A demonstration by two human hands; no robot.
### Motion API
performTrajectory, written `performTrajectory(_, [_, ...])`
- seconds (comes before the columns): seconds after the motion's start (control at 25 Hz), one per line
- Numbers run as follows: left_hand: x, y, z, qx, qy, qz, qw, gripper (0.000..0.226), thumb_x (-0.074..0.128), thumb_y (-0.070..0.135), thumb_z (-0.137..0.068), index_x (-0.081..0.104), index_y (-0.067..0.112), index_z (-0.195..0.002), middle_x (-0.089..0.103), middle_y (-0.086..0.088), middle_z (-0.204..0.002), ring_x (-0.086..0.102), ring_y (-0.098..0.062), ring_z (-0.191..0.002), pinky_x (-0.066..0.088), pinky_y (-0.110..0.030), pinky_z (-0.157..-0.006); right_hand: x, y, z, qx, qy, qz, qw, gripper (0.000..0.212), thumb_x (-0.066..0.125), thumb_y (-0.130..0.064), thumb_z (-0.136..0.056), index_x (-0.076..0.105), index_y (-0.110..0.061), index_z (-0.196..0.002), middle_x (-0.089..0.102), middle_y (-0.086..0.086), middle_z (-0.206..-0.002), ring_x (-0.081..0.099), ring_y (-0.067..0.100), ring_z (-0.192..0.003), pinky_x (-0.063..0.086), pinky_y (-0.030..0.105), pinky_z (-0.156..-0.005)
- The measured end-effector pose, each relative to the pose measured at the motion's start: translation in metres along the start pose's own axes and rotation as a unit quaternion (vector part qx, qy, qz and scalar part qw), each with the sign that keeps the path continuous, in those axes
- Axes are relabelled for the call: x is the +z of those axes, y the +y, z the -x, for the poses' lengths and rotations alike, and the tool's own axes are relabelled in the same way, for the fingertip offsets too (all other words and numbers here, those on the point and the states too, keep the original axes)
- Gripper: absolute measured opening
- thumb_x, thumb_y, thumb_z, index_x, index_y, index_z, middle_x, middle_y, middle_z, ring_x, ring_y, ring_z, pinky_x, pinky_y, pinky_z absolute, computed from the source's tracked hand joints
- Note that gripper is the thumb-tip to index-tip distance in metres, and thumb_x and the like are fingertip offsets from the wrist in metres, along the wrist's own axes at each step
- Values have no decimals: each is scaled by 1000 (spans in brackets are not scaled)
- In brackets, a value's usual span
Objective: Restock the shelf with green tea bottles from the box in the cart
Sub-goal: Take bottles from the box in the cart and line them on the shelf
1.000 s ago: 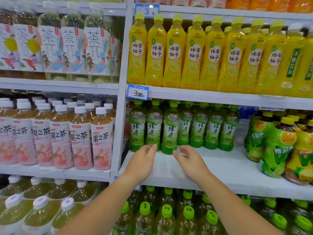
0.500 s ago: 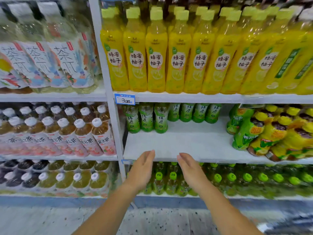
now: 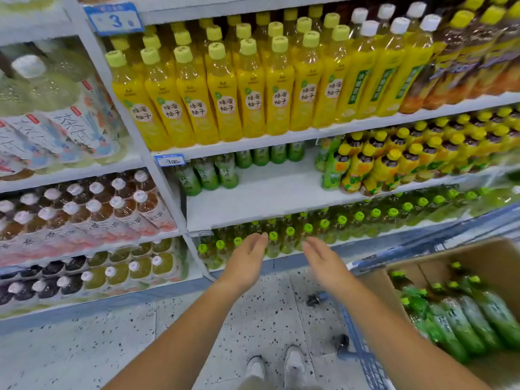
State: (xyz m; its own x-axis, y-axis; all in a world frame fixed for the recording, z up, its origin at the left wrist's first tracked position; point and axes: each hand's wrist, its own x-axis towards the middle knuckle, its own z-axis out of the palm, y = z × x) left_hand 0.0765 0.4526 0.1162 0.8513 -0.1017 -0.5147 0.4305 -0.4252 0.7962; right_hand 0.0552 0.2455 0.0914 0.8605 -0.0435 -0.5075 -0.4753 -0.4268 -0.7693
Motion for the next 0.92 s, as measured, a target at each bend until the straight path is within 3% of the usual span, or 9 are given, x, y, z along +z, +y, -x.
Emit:
performTrajectory(0.16, [40,-5,6,29,-93,-33,995,54,35,64,-98,48,34,-141,47,13,-145,42,-4,-120,29,-27,-97,-28,35,58,60,90,-32,994,59,36,-59,-99,33,-31,-152,35,-9,-157,35,15,-142,28,27,-101])
performTrajectory(0.32, [93,-3,22,49,-177,-72,980,60,36,65,-98,42,32,-148,42,10,-152,41,-12,-135,28,-27,-100,-57,74,112,104,180,-43,977,56,37,-53,-102,39,-25,-150,40,-5,-155,38,15,-139,27,24,-102])
performTrajectory(0.44, [134,5,39,69,-226,-90,968,53,37,63,-99,47,35,-142,45,11,-151,44,-3,-122,30,-25,-96,-80,99,146,131,229,-69,962,55,37,-55,-101,41,-27,-148,45,-5,-149,44,12,-128,29,26,-97])
performTrajectory(0.52, [165,11,47,80,-253,-106,958,55,37,64,-98,49,32,-142,45,10,-151,46,-7,-127,31,-26,-97,-98,121,162,139,251,-83,954,53,36,-52,-102,41,-26,-148,46,-4,-148,41,5,-119,28,25,-96])
performTrajectory(0.8, [294,36,55,52,-294,-93,950,69,40,66,-96,34,28,-154,38,7,-157,40,-16,-139,35,-32,-107,-192,209,178,169,256,-80,949,54,36,-53,-101,42,-26,-148,45,-5,-149,43,13,-131,27,25,-97])
performTrajectory(0.92, [357,39,49,27,-280,-97,955,75,40,69,-94,30,27,-156,35,5,-159,39,-16,-141,34,-38,-113,-243,251,164,159,208,-77,962,56,39,-52,-102,40,-23,-149,45,-6,-150,40,1,-120,27,21,-96])
